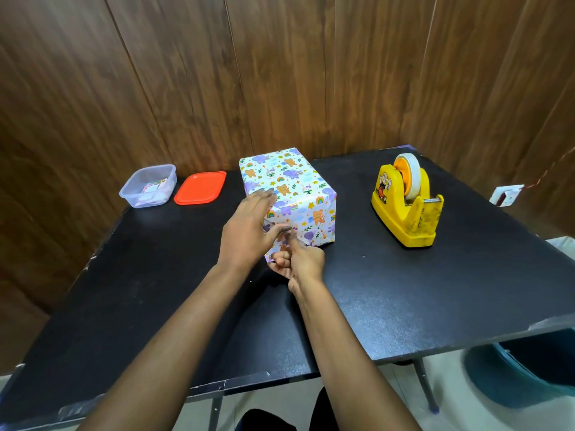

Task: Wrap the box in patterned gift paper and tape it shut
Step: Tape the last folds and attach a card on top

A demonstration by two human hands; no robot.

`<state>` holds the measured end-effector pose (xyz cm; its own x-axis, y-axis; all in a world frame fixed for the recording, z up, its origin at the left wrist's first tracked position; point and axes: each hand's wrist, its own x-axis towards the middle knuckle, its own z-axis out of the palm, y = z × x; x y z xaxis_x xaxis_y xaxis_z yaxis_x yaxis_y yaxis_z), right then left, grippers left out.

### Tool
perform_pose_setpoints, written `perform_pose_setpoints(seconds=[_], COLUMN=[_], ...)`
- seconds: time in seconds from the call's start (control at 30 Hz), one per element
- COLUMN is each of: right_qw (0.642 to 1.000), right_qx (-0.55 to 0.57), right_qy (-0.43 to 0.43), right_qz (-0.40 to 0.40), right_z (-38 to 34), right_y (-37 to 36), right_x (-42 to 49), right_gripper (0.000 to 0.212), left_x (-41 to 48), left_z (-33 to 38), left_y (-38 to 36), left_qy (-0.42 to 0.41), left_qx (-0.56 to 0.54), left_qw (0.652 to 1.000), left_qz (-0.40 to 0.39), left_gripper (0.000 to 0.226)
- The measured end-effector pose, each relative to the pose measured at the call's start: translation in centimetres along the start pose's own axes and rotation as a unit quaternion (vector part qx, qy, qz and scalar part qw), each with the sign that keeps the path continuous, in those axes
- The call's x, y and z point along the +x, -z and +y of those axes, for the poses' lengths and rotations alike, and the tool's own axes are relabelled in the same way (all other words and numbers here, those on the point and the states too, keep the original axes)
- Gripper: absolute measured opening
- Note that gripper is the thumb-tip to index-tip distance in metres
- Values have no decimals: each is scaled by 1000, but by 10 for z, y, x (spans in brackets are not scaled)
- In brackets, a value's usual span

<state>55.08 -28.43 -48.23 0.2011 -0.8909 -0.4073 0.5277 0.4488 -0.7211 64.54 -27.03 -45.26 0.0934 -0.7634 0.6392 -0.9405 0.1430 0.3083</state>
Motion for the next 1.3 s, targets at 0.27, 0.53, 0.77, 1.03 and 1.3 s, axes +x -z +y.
perform_pose_setpoints(seconds=[0.27,0.53,0.77,1.03,1.3], right_qw=[972,968,861,917,926], right_qx=[-217,-249,-376,-373,-356], right_qy=[75,39,327,93,62], right_qz=[44,1,98,-107,-109], right_z=[2,-7,-68,-115,-122], right_y=[8,15,31,15,15], right_x=[9,0,-5,5,5], right_gripper=[42,33,18,24,21], left_x=[0,-2,-14,19,30], left_z=[-5,-13,4,20,20], left_y=[-4,6,2,4,9], left_qy=[-29,-32,162,384,406], left_qx=[27,-4,-291,-582,-594], left_qw=[999,999,943,716,693], left_qz=[24,-30,-14,-26,-56], left_gripper=[55,52,65,34,35])
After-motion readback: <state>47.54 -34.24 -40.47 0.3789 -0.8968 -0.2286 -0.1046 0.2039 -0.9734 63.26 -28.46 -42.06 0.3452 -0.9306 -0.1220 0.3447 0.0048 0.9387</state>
